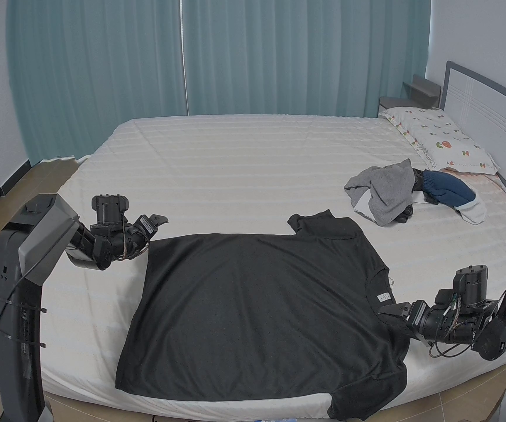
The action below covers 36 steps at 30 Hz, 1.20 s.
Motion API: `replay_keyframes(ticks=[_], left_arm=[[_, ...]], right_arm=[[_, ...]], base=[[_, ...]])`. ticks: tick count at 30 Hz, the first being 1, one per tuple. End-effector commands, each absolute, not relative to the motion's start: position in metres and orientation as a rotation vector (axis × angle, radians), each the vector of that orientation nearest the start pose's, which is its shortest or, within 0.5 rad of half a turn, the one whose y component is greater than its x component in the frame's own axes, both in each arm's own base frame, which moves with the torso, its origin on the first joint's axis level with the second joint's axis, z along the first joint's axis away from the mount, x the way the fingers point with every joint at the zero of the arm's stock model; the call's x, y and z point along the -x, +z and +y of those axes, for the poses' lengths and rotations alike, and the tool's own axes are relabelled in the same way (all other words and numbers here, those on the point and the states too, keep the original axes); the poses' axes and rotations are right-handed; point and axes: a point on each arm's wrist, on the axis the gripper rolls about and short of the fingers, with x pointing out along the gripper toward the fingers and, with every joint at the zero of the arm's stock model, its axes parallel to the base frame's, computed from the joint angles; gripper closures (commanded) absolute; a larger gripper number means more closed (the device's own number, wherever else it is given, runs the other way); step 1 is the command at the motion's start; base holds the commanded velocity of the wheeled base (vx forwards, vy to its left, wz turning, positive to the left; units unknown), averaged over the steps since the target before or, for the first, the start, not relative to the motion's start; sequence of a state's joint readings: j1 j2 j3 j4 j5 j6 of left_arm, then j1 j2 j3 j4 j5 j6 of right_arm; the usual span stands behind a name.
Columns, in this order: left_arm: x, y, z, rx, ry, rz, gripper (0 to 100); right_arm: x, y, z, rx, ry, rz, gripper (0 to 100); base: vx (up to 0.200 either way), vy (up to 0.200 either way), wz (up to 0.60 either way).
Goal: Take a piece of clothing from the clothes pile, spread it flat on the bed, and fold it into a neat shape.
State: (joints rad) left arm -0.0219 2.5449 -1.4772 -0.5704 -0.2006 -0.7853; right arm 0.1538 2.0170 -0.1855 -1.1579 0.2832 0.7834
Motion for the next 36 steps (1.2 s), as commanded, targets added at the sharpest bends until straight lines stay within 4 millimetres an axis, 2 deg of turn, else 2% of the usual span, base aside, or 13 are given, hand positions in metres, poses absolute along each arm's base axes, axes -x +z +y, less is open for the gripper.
replay_keyframes(ticks=[1, 12, 13, 17, 24, 25, 28, 30, 31, 32, 36], left_arm=[[-0.493, -0.017, -0.013, 0.827, 0.005, 0.578, 0], [-0.501, -0.020, -0.014, 0.835, 0.005, 0.560, 0], [-0.501, -0.021, -0.014, 0.835, 0.006, 0.562, 100], [-0.504, -0.024, -0.014, 0.833, 0.006, 0.555, 100], [-0.510, -0.020, -0.011, 0.815, 0.079, 0.486, 100], [-0.512, -0.017, -0.009, 0.816, 0.083, 0.464, 100], [-0.513, -0.015, -0.008, 0.831, 0.090, 0.444, 100], [-0.513, -0.011, -0.008, 0.867, 0.095, 0.425, 100], [-0.513, -0.011, -0.008, 0.867, 0.095, 0.425, 100], [-0.514, -0.010, -0.005, 0.876, 0.101, 0.418, 100], [-0.515, -0.008, 0.001, 0.880, 0.102, 0.410, 100]], right_arm=[[-0.232, 0.020, 0.045, -0.781, 0.144, 0.810, 0], [-0.235, 0.022, 0.045, -0.781, 0.149, 0.796, 0], [-0.236, 0.022, 0.046, -0.780, 0.152, 0.794, 0], [-0.240, 0.024, 0.047, -0.779, 0.161, 0.777, 0], [-0.268, 0.040, 0.062, -0.732, 0.165, 0.646, 0], [-0.286, 0.044, 0.064, -0.725, 0.158, 0.611, 0], [-0.310, 0.044, 0.064, -0.726, 0.129, 0.632, 0], [-0.341, 0.043, 0.060, -0.732, 0.093, 0.640, 0], [-0.341, 0.043, 0.060, -0.732, 0.093, 0.640, 0], [-0.367, 0.041, 0.056, -0.738, 0.077, 0.618, 0], [-0.406, 0.032, 0.052, -0.712, 0.059, 0.613, 0]], base=[[0.000, 0.000, 0.00], [0.000, 0.000, 0.00], [0.000, 0.000, 0.00], [0.000, 0.000, 0.00], [0.000, 0.000, 0.00], [0.000, 0.000, 0.00], [0.000, 0.000, 0.00], [0.000, 0.000, 0.00], [0.000, 0.000, 0.00], [0.000, 0.000, 0.00], [0.000, 0.000, 0.00]])
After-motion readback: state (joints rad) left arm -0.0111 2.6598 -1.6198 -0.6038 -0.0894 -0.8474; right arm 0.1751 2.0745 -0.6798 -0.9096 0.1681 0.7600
